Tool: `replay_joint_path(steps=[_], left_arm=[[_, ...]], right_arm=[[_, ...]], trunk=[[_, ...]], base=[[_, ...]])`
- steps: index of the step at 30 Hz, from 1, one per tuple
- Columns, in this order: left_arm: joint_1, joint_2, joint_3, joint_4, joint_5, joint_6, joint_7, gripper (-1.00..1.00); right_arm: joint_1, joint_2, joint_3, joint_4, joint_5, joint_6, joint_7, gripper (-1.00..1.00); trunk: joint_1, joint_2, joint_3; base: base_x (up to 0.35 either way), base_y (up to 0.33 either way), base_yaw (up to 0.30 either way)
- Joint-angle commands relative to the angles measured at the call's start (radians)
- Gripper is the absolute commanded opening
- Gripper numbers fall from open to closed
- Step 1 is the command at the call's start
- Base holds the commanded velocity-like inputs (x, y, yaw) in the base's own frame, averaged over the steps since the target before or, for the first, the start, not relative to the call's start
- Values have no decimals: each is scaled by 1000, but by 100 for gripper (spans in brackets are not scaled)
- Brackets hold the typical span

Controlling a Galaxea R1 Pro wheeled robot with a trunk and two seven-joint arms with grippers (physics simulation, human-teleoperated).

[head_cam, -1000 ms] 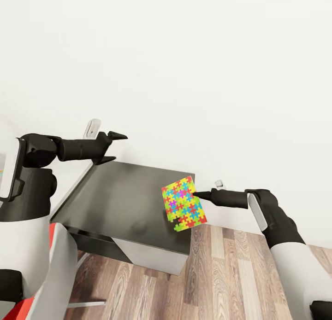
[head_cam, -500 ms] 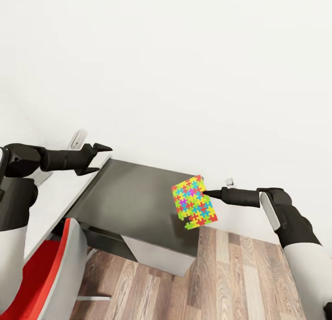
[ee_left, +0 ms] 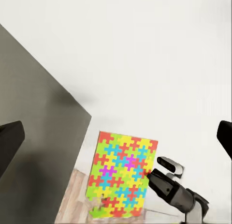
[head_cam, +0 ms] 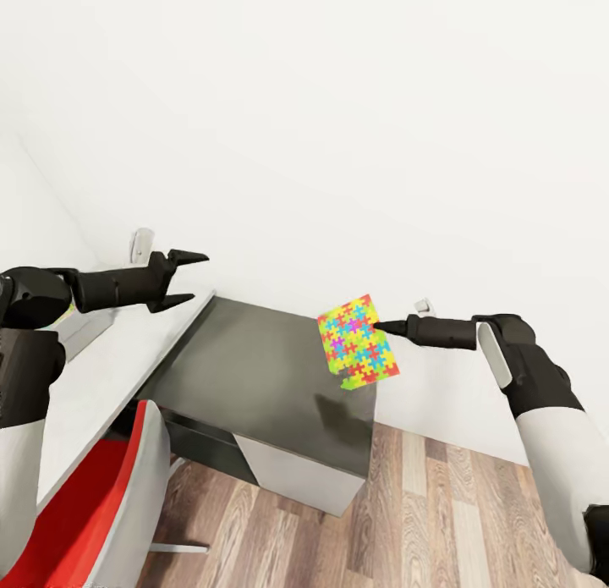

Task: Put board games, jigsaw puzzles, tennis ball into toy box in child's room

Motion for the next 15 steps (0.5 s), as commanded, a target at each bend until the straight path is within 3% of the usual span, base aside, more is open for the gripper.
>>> replay_joint_path(steps=[1,3,4,6,9,12,13,15], left_arm=[[-2,-2,7,0,22,4,-35,100],[2,0,24,0,42,6,-71,100],[15,12,53,0,68,11,-100,100],[41,35,83,0,97,16,-130,100],[101,111,126,0,166,22,-236,100],[141,166,140,0,180,24,-294,100],[154,176,147,0,180,24,-303,100],[200,203,201,0,180,26,-321,100]], right_arm=[[-41,19,0,49,8,3,-5,-100],[-78,42,1,101,8,3,-31,-100],[-116,70,1,153,9,3,-72,-100],[-154,103,1,199,9,3,-119,-100],[-219,193,0,261,8,3,-197,-100],[-266,256,-1,298,9,3,-230,-100],[-279,264,-2,313,8,3,-237,-100],[-321,279,-3,353,5,3,-249,-100]], trunk=[[-4,6,3],[-11,20,13],[-15,27,18],[-23,41,27],[-34,62,41],[-46,83,55],[-50,90,60],[-57,104,69]], base=[[0,0,112],[0,0,116],[0,0,120],[0,0,121],[0,0,124],[0,0,125],[0,0,127],[0,0,128]])
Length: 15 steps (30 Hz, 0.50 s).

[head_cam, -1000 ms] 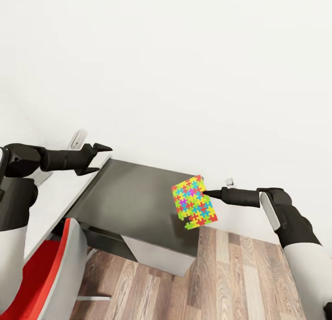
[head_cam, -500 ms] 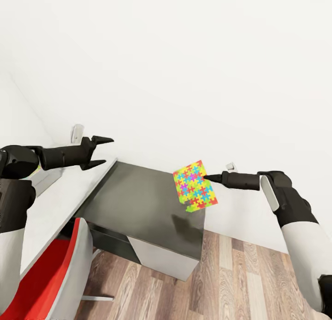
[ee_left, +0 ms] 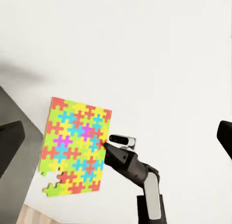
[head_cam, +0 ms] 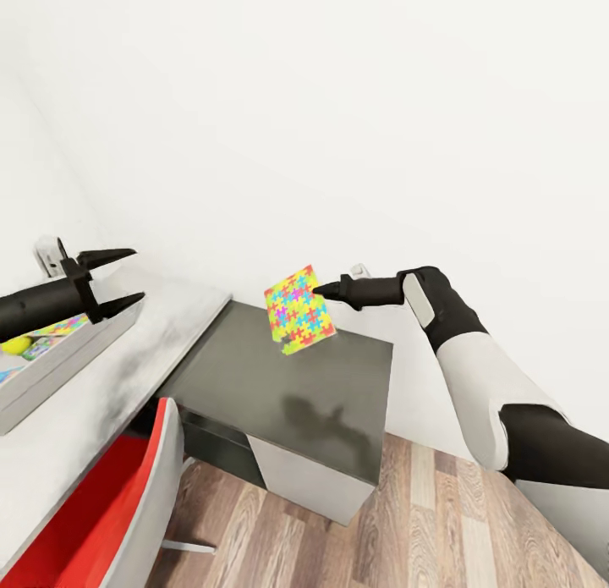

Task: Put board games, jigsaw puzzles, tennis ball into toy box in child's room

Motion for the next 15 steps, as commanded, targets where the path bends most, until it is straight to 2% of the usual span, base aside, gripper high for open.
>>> replay_joint_path(steps=[1,3,4,5,8,10,12,14,15], left_arm=[[18,8,27,0,10,3,6,100],[117,29,110,0,10,27,-29,100],[146,32,122,0,10,33,-48,100],[199,36,141,0,10,42,-95,100],[258,43,161,0,10,53,-170,100],[264,63,176,0,10,59,-204,100],[262,69,179,1,10,60,-213,100],[265,65,169,1,10,60,-217,100],[282,24,148,0,10,59,-217,100]], right_arm=[[-13,4,-3,9,9,3,4,-100],[-45,11,-4,23,5,3,1,-100],[-49,13,-4,22,4,3,1,-100],[-56,14,-3,19,2,3,1,-100],[-65,23,-2,14,1,3,1,-100],[-80,31,-1,5,0,3,1,-100],[-89,33,-1,-5,0,3,4,-100],[-97,31,6,-47,-1,3,69,-100],[-100,25,65,-77,-2,3,184,-100]], trunk=[[-3,6,3],[-11,20,13],[-15,27,18],[-19,34,22],[-30,55,36],[-38,69,46],[-46,83,55],[-53,97,64],[-57,104,69]], base=[[0,0,128],[0,0,128],[0,0,128],[0,0,129],[0,0,129],[0,0,129],[0,0,129],[0,0,130],[0,0,134]])
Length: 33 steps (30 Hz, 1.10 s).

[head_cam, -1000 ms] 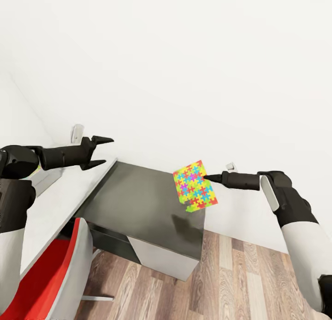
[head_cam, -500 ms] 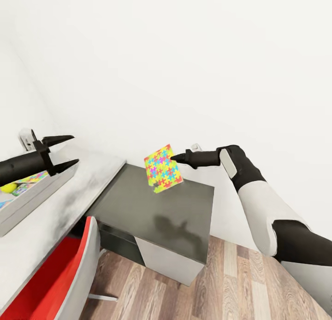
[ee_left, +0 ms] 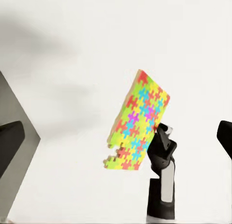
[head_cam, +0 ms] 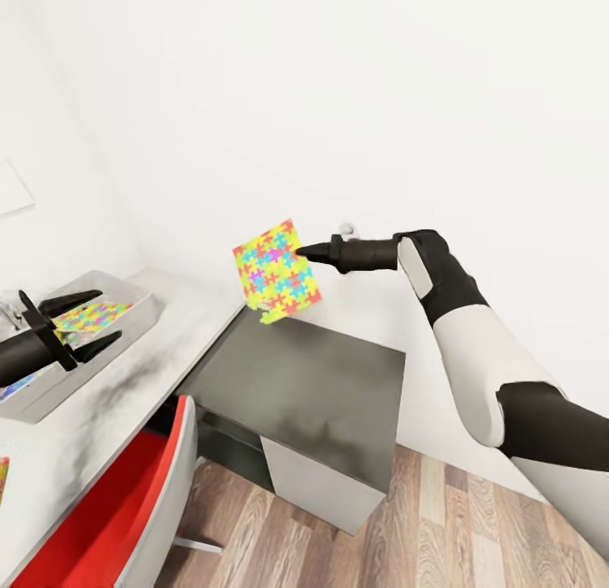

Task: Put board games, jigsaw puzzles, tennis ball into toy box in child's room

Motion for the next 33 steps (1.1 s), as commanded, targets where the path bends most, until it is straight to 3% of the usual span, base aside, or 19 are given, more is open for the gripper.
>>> replay_joint_path(steps=[1,2,3,6,7,8,10,12,14,16,17,33], left_arm=[[15,-29,-11,0,12,1,14,100],[31,-50,-20,0,12,2,24,100],[55,-85,-29,0,-61,9,27,100],[80,-115,-33,0,-99,34,-11,100],[115,-139,-24,0,-122,55,-57,100],[131,-144,-21,0,-126,59,-66,100],[157,-149,-10,0,-132,63,-78,100],[194,-152,42,1,-132,76,-90,100],[210,-151,64,1,-133,85,-100,100],[240,-148,129,1,-132,94,-110,100],[245,-148,141,1,-133,96,-111,100],[255,-148,161,1,-141,97,-109,100]], right_arm=[[-1,-3,54,-10,22,2,76,-100],[-2,-5,103,-17,22,2,148,-100],[4,-10,164,-23,26,2,247,-100],[17,-12,194,-25,33,2,288,-100],[31,-14,207,4,41,2,294,-100],[32,-14,206,30,42,2,277,-100],[25,-13,203,68,43,2,225,-100],[-4,-12,201,81,42,2,192,-100],[-22,-13,201,86,42,2,184,-100],[-41,-8,200,99,42,2,177,-100],[-46,-7,201,101,41,2,176,-100],[-41,-11,206,97,40,2,175,-100]], trunk=[[-3,6,3],[-7,13,8],[-11,20,13],[-23,41,27],[-26,48,31],[-30,55,36],[-38,69,46],[-46,83,55],[-53,97,64],[-61,111,74],[-65,118,78],[-69,125,106]], base=[[0,0,135],[0,0,136],[0,0,136],[0,0,136],[0,0,136],[0,0,136],[0,0,136],[0,0,137],[0,0,138],[0,0,139],[0,0,139],[0,0,124]])
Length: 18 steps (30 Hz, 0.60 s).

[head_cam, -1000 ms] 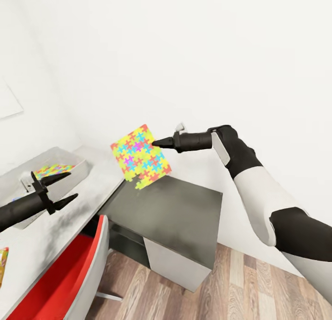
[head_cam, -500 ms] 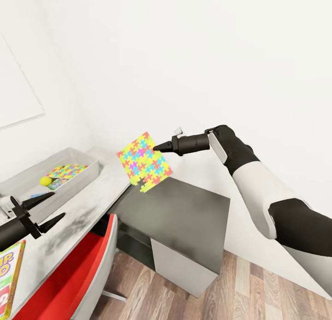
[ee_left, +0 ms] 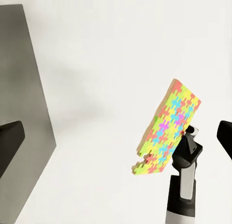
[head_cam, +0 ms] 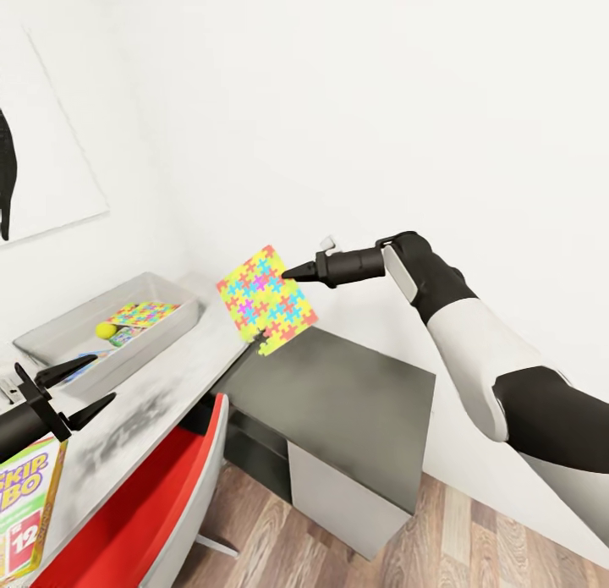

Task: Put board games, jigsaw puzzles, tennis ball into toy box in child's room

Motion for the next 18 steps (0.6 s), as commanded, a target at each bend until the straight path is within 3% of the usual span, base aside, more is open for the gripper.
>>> replay_joint_path(steps=[1,6,16,18], left_arm=[[-1,0,1,0,7,2,11,100],[-1,-1,2,1,-31,2,11,100],[0,-1,2,17,-51,-1,16,100],[0,-5,-3,25,-82,-3,17,100]], right_arm=[[-1,0,1,0,-2,4,2,-100],[-1,1,0,0,-2,4,2,-100],[-1,-1,-2,-4,-2,4,2,-100],[0,-1,-1,-6,-1,4,2,-100]], trunk=[[1,-2,0],[1,-2,7],[1,-2,23],[1,-2,26]], base=[[0,0,98],[0,0,97],[0,0,91],[0,0,50]])
